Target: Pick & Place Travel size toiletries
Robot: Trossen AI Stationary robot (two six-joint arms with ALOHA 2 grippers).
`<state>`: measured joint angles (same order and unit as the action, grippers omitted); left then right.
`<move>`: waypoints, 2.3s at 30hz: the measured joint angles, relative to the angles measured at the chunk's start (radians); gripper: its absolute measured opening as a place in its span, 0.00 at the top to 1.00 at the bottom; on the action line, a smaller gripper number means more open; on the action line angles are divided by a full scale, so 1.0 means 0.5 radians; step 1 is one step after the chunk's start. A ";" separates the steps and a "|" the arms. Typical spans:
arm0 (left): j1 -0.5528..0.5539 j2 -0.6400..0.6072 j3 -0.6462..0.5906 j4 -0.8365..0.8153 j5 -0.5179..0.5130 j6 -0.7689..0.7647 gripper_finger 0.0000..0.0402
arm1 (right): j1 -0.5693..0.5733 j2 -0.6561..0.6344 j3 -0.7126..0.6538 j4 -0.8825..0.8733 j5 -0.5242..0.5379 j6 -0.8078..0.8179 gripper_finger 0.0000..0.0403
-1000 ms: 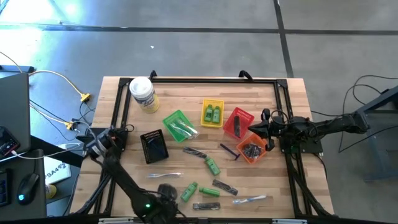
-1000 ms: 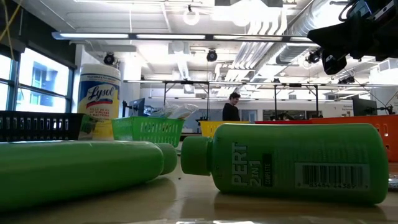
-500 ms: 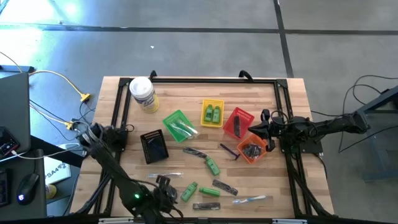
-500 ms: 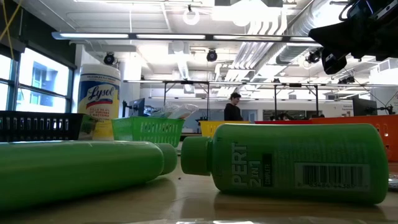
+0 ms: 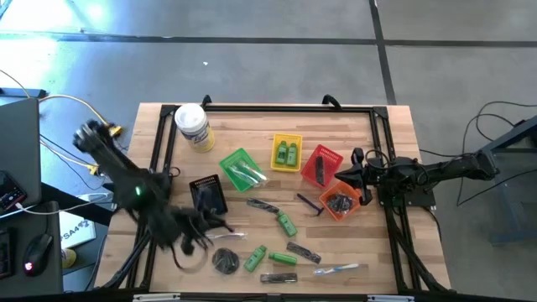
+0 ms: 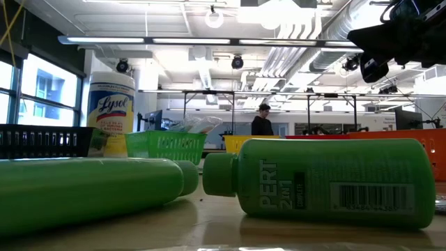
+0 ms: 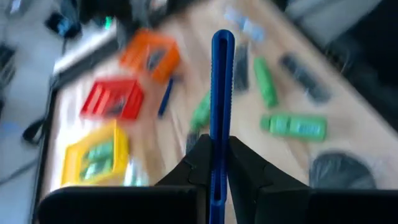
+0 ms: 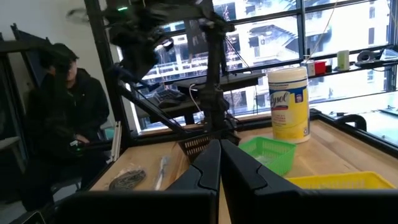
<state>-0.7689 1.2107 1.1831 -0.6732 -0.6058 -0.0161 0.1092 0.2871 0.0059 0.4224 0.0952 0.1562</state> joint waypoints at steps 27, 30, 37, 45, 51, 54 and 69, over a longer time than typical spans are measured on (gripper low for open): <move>0.923 -1.886 -1.283 0.579 0.997 0.426 0.96 | 0.000 0.000 0.000 -0.022 0.006 -0.106 0.99; 0.923 -1.942 -1.340 0.668 1.037 0.429 0.96 | -0.001 0.001 0.000 -0.030 0.020 -0.108 0.99; 0.923 -1.942 -1.343 0.696 1.058 0.496 0.96 | -0.001 0.000 0.000 -0.030 0.076 -0.097 0.99; 0.923 -1.941 -1.342 0.699 1.112 0.508 0.96 | -0.001 0.000 0.000 -0.093 0.089 -0.031 0.99; 0.923 -1.942 -1.342 0.714 1.118 0.513 0.96 | 0.000 0.000 0.000 -0.141 0.089 0.100 0.99; 0.923 -1.942 -1.342 0.727 1.136 0.542 0.96 | 0.000 0.001 0.000 -0.140 0.089 0.100 0.99; 0.923 -1.941 -1.342 0.744 1.182 0.563 0.96 | 0.000 0.000 0.000 -0.142 0.268 0.122 0.99</move>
<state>-0.3077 0.2401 0.5121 -0.3012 -0.0147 0.2653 0.1093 0.2871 0.0059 0.3515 0.2291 0.2173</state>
